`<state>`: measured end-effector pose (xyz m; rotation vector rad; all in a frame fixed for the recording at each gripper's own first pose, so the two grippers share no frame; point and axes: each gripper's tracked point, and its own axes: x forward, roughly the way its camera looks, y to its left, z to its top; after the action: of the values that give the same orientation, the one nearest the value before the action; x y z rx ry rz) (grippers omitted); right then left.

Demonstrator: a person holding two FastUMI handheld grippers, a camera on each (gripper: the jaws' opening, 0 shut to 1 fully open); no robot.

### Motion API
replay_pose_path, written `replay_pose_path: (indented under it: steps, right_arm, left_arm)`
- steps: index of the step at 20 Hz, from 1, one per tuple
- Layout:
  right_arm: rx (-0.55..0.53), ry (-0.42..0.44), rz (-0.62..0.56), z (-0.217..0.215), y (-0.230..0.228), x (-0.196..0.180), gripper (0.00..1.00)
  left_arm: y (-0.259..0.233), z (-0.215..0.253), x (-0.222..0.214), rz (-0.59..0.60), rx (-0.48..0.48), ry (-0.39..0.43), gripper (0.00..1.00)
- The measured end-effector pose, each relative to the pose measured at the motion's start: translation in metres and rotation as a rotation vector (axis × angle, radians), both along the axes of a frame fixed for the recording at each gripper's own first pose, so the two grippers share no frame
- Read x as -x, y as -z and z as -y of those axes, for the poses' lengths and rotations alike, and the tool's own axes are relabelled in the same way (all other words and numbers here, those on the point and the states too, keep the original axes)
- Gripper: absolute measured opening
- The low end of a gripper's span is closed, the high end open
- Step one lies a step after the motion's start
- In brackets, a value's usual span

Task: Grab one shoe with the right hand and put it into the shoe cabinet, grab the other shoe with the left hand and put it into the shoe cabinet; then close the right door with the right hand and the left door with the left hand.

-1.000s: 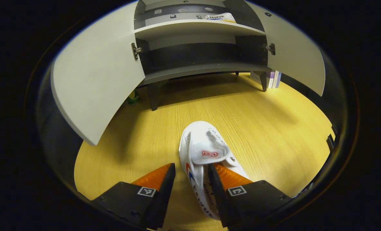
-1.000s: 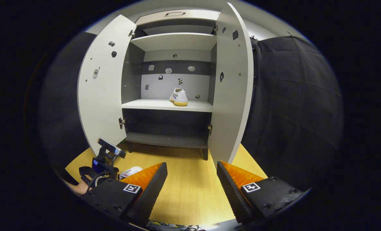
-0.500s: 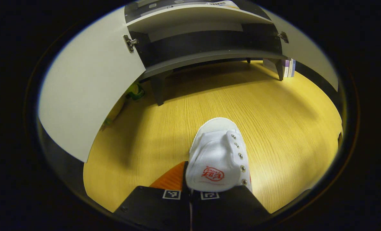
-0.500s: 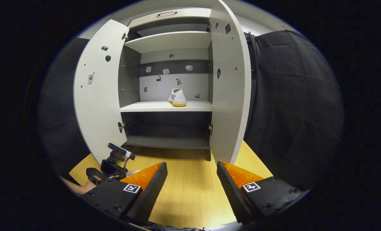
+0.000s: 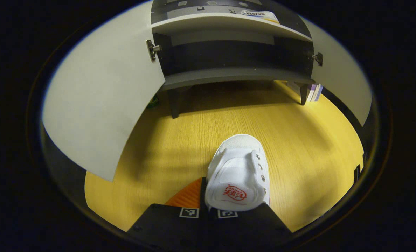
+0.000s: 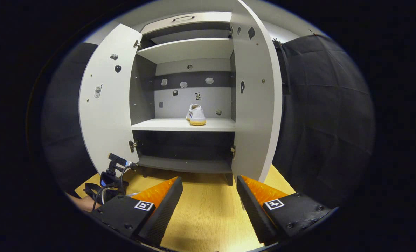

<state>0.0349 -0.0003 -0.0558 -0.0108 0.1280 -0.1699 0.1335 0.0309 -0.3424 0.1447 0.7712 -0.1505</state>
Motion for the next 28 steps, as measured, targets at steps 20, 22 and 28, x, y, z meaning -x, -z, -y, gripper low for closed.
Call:
replay_pose_path:
  steps: [20,22,28]
  right_arm:
    - [-0.030,-0.012,0.025,0.029,-0.009,0.015,0.99]
    - [-0.015,-0.011,0.019,0.029,-0.008,0.016,0.99]
    - [-0.016,-0.031,0.023,0.028,-0.016,0.020,0.99]
  left_arm:
    - [-0.335,0.027,-0.145,0.387,0.034,-0.008,0.05]
    - [-0.349,0.029,-0.178,0.400,0.038,-0.027,0.05]
    - [-0.363,0.039,-0.280,0.374,0.054,-0.078,0.04]
